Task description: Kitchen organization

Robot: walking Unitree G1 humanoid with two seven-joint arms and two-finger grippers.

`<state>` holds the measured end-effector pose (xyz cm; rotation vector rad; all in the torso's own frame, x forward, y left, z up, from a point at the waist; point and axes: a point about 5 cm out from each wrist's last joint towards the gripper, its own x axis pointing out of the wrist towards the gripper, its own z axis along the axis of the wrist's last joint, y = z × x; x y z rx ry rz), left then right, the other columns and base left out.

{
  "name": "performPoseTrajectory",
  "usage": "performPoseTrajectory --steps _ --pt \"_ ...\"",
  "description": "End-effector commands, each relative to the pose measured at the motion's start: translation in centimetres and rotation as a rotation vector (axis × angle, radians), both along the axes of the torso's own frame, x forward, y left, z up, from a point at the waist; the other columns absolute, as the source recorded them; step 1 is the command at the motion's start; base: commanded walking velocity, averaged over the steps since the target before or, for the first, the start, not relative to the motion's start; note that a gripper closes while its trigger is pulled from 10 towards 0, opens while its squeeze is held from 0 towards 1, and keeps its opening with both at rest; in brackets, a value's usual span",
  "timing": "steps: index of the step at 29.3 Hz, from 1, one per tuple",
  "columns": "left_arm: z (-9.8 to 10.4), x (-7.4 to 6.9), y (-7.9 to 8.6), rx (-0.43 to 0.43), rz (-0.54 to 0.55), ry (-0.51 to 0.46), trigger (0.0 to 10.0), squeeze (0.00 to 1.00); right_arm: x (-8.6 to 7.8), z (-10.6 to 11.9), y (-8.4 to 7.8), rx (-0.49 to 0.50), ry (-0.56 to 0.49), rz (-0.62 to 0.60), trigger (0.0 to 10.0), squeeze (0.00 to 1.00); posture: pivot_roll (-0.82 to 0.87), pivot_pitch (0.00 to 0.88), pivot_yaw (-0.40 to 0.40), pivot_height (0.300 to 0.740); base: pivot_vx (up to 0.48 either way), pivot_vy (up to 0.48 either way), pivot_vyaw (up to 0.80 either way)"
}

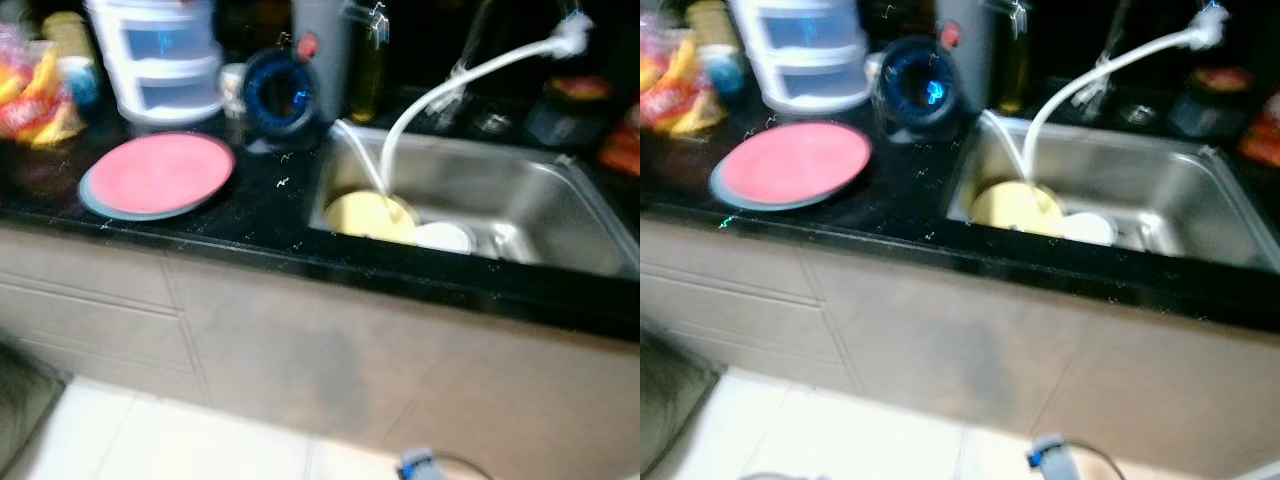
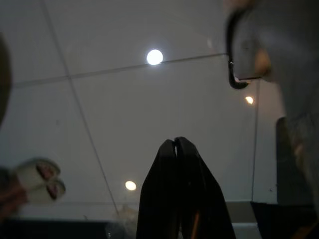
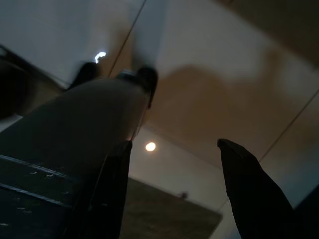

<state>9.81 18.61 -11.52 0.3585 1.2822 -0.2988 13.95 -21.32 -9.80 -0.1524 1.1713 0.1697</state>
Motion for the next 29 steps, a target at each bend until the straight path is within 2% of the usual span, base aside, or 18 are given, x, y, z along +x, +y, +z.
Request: performPoseTrajectory --steps 1,12,15,21,26,29 --pt "-0.2 -0.4 -0.8 -0.026 -0.008 0.013 10.0 0.00 0.7 0.2 0.2 0.017 -0.018 0.006 10.0 0.00 0.07 0.000 -0.046 0.740 0.000 0.000 0.70" --pt "-0.2 -0.5 -0.8 -0.029 -0.012 0.011 10.0 0.00 1.9 0.8 0.0 0.042 -0.076 -0.036 10.0 0.00 0.07 0.000 -0.040 0.740 0.000 0.000 0.70" --pt "-0.2 -0.5 -0.8 -0.027 -0.011 0.005 10.0 0.00 3.5 1.6 0.3 0.138 -0.151 -0.050 10.0 0.00 0.07 0.000 -0.037 0.740 0.000 0.000 0.31" --pt "-0.2 -0.5 -0.7 -0.021 -0.008 -0.002 10.0 0.00 5.0 2.4 0.3 0.177 -0.200 -0.044 10.0 0.00 0.06 0.000 -0.032 0.740 0.000 0.000 0.00" --pt "-0.2 -0.5 -0.6 -0.019 -0.002 -0.008 10.0 0.00 5.1 2.5 0.2 0.170 -0.195 -0.034 10.0 0.00 0.07 0.000 -0.034 0.740 0.000 0.000 0.00" --pt "-0.2 -0.5 -0.6 -0.019 0.005 -0.012 10.0 0.00 4.5 2.2 0.3 0.160 -0.174 -0.018 10.0 0.00 0.07 0.006 -0.033 0.740 0.000 0.000 0.65"
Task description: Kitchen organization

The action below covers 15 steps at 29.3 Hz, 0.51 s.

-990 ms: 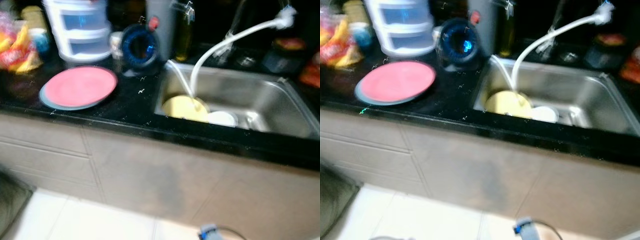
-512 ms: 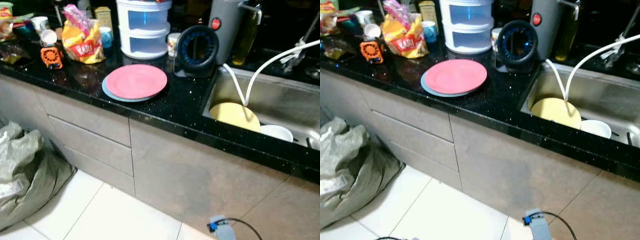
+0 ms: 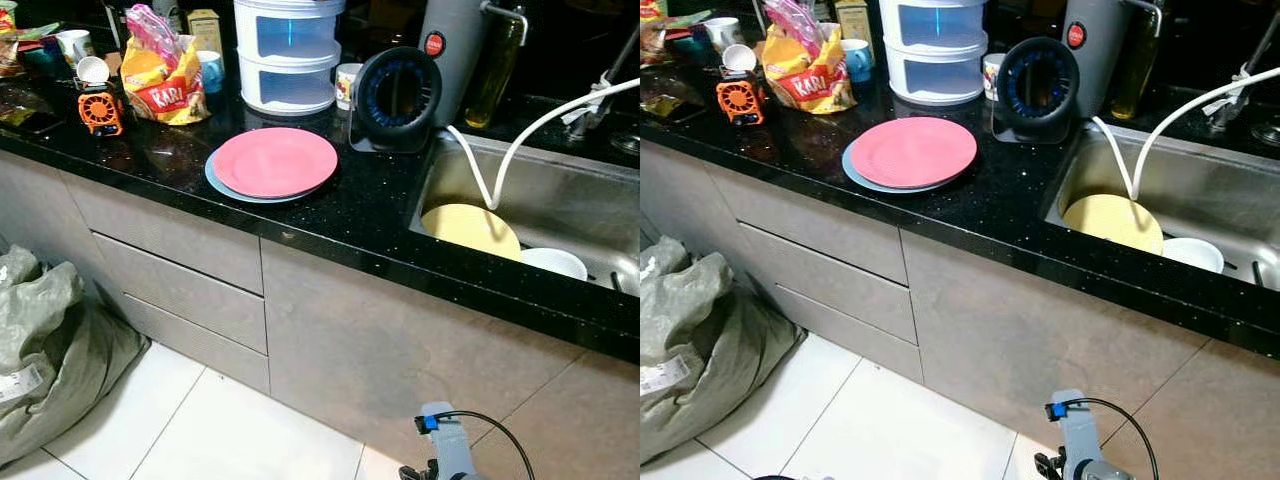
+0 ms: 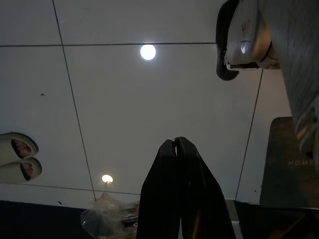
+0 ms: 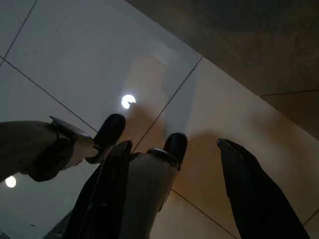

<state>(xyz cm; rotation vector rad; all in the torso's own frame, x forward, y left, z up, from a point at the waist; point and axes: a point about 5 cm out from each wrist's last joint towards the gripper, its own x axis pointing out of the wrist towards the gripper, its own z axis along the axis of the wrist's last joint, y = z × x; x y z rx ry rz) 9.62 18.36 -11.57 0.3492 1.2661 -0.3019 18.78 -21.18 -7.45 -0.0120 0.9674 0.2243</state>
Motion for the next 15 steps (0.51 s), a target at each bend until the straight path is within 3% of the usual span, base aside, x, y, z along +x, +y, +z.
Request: performPoseTrajectory --steps 1,13,15 --pt "-0.1 -0.3 -0.3 -0.006 0.005 0.002 10.0 0.00 -0.5 -0.3 0.2 -0.006 0.022 0.007 10.0 0.00 0.07 0.006 -0.033 0.740 0.000 0.000 0.77" --pt "-0.1 -0.3 -0.3 -0.013 0.046 -0.012 10.0 0.00 -1.6 -0.9 0.0 -0.021 0.049 -0.050 10.0 0.00 0.07 0.009 -0.030 0.740 0.000 0.000 0.77" --pt "-0.1 -0.2 -0.3 -0.005 0.049 -0.019 10.0 0.00 -1.6 -0.9 -0.2 -0.036 0.050 -0.067 10.0 0.00 0.07 0.008 -0.029 0.740 0.000 0.000 0.00"
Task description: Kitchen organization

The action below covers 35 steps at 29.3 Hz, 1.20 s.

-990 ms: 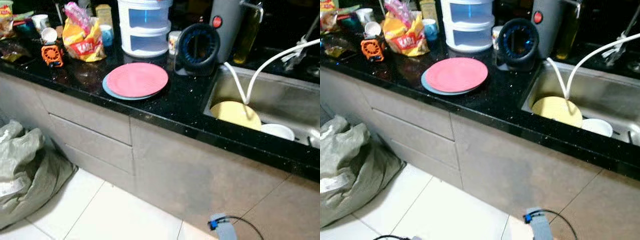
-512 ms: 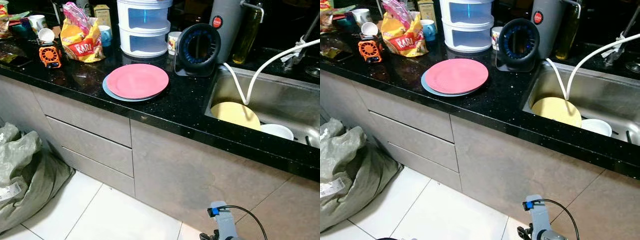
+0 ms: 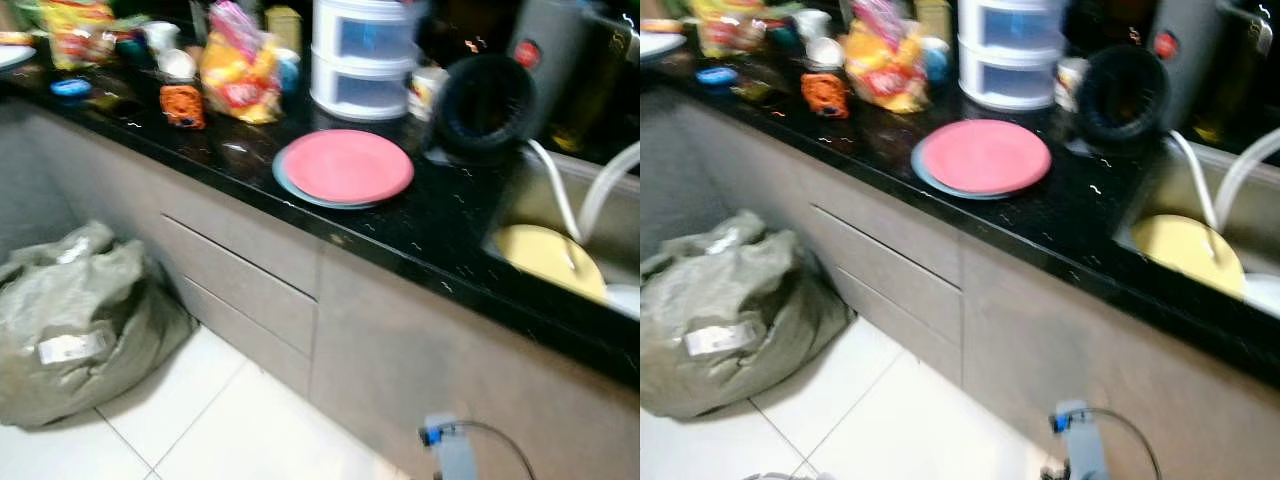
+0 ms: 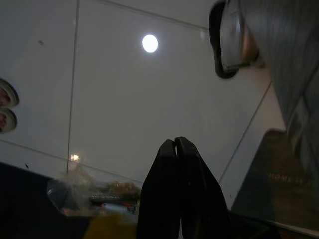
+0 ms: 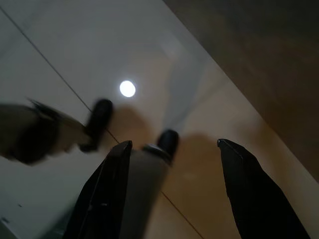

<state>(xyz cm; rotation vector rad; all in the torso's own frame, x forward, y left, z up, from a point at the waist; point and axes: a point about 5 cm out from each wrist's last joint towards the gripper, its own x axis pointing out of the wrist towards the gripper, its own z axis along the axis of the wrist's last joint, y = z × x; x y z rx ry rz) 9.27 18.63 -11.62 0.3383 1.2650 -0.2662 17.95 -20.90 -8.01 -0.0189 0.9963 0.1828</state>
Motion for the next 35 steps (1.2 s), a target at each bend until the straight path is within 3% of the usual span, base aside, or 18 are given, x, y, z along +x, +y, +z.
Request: performPoseTrajectory --steps 1,10,12,14,16,20,23,31,35 --pt "0.0 0.1 -0.5 -0.008 0.018 -0.015 10.0 0.00 -0.8 -0.3 -0.5 -0.013 0.027 -0.037 10.0 0.00 0.07 0.008 -0.029 0.740 0.000 0.000 0.00" --pt "0.0 0.0 -0.3 0.015 0.055 -0.022 10.0 0.00 -0.1 0.0 0.0 0.045 -0.005 -0.029 10.0 0.00 0.07 0.019 -0.028 0.740 0.000 -0.145 0.00" --pt "1.0 3.0 1.5 0.016 0.061 -0.068 10.0 0.00 0.7 0.4 0.7 0.104 -0.034 0.013 10.0 0.00 0.07 0.023 -0.026 0.740 0.000 0.000 0.00" --pt "1.8 4.9 2.6 0.012 0.058 -0.095 10.0 0.00 1.9 1.2 1.6 0.189 -0.076 0.077 10.0 0.00 0.07 0.024 -0.026 0.740 0.000 0.000 0.00" --pt "1.8 5.0 2.7 0.011 0.057 -0.095 10.0 0.00 2.0 1.2 1.7 0.199 -0.081 0.085 10.0 0.00 0.07 0.024 -0.026 0.740 0.000 0.000 0.00" --pt "1.8 4.9 2.8 0.021 0.030 -0.090 10.0 0.00 4.7 3.6 4.1 0.445 -0.175 0.287 10.0 0.00 0.06 0.030 -0.029 0.740 0.000 0.000 0.00" --pt "1.8 4.9 2.8 0.035 0.003 -0.086 10.0 0.00 5.5 4.5 4.8 0.506 -0.200 0.364 10.0 0.00 0.06 0.030 -0.030 0.740 0.000 -0.292 0.00" --pt "1.9 5.1 2.9 0.044 0.053 -0.107 10.0 0.00 6.6 6.5 7.2 0.652 -0.222 0.606 10.0 0.00 0.06 0.033 -0.032 0.740 0.000 -0.165 0.00" --pt "2.0 5.3 2.9 0.042 0.057 -0.113 10.0 0.00 6.6 6.7 7.4 0.661 -0.223 0.634 10.0 0.00 0.06 0.033 -0.034 0.740 0.000 0.000 0.00"
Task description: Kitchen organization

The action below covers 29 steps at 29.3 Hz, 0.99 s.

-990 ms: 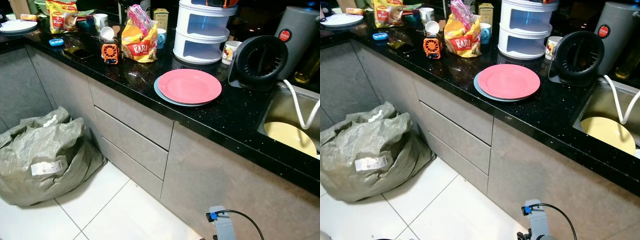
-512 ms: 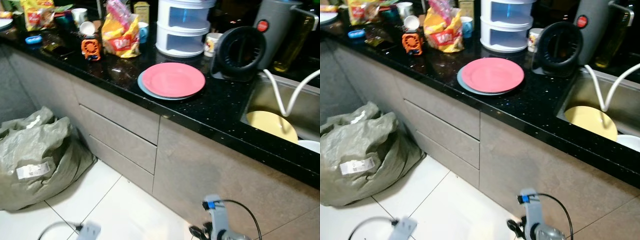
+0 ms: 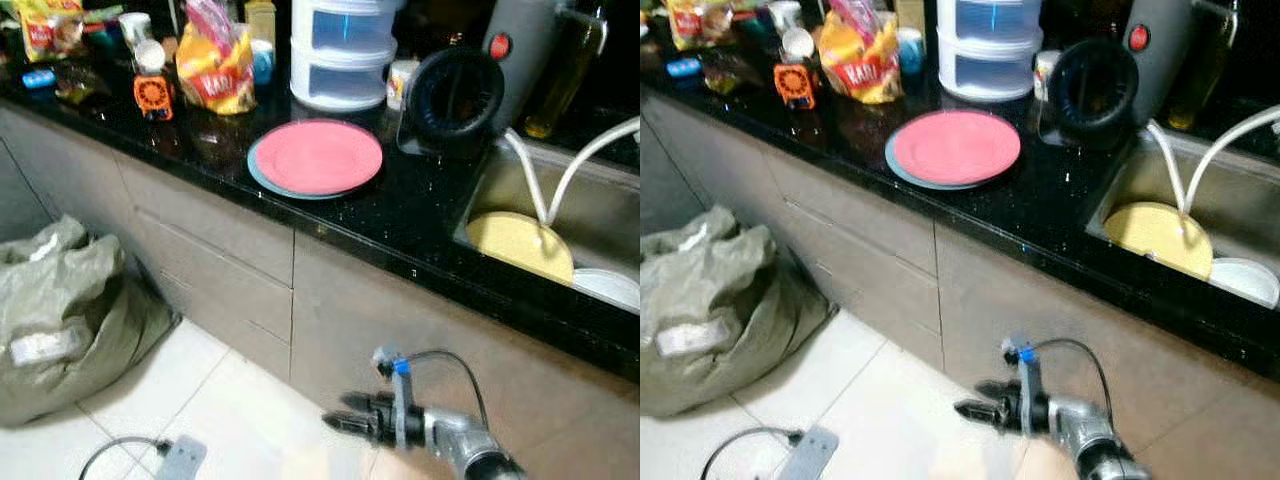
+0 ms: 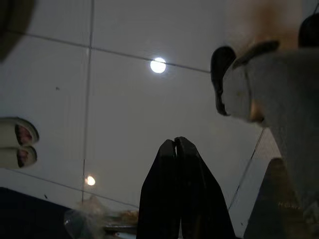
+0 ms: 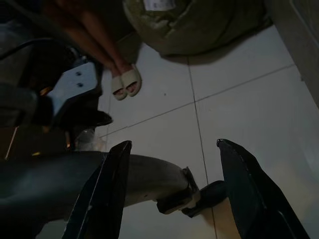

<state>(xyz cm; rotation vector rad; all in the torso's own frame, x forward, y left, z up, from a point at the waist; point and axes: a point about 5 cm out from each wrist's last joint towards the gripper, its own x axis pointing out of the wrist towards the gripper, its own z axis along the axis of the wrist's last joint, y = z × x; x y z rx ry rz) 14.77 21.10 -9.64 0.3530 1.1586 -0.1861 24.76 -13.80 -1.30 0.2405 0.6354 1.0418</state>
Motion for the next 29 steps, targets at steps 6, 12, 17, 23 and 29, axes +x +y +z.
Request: performPoseTrajectory --steps 6,12,17,23,29 --pt "0.1 0.1 0.4 0.000 0.017 -0.005 10.0 0.00 -0.2 0.5 0.8 0.049 -0.001 0.095 10.0 0.00 0.07 0.036 -0.032 0.740 0.000 0.000 0.00" --pt "0.6 1.3 0.5 -0.007 0.025 -0.053 10.0 0.00 1.4 5.0 3.5 0.298 -0.111 0.236 10.0 0.00 0.08 0.049 -0.036 0.740 0.000 0.000 0.00" --pt "0.9 2.0 0.5 -0.015 0.030 -0.079 10.0 0.00 2.6 10.1 6.4 0.532 -0.241 0.273 10.0 0.00 0.09 0.056 -0.039 0.740 0.000 0.000 0.00" --pt "1.0 2.1 0.4 -0.023 0.031 -0.085 10.0 0.00 2.9 14.7 8.0 0.703 -0.347 0.321 10.0 0.00 0.09 0.061 -0.040 0.740 0.000 0.000 0.00" --pt "0.9 2.0 0.2 -0.030 0.034 -0.087 10.0 0.00 4.8 20.4 8.8 0.747 -0.557 0.211 10.0 0.00 0.10 0.069 -0.046 0.740 0.000 0.000 0.00"
